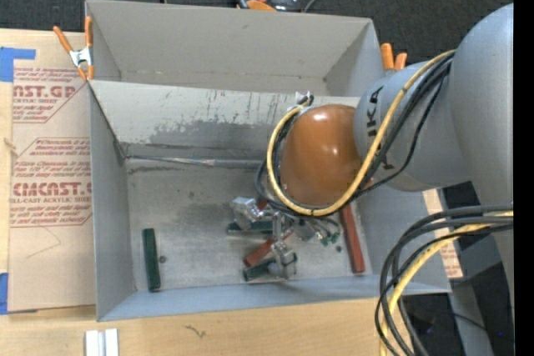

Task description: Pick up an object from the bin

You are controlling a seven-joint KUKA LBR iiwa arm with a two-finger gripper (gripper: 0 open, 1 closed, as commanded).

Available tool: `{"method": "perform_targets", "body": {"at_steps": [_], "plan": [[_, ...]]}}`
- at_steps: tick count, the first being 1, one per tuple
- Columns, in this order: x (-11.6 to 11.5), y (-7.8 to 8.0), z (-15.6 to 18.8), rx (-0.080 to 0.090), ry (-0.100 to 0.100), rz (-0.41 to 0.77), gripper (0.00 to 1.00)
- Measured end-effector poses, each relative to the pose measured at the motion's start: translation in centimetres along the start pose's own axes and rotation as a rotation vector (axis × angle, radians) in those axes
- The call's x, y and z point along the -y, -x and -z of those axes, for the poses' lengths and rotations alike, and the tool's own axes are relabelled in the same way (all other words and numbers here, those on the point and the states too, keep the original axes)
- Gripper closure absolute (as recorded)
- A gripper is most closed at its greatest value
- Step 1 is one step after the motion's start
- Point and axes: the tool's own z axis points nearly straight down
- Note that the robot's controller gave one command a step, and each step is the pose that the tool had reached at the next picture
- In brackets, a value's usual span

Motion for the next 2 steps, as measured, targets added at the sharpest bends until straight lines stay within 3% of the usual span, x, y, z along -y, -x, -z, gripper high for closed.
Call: {"method": "perform_targets", "body": {"at_steps": [1,2], "plan": [[0.1,0.18,0.72,0.0,-0.003,0.0,1.0],[0.06,0.04,0.25,0.002,-0.002,0.001,0.0]]}}
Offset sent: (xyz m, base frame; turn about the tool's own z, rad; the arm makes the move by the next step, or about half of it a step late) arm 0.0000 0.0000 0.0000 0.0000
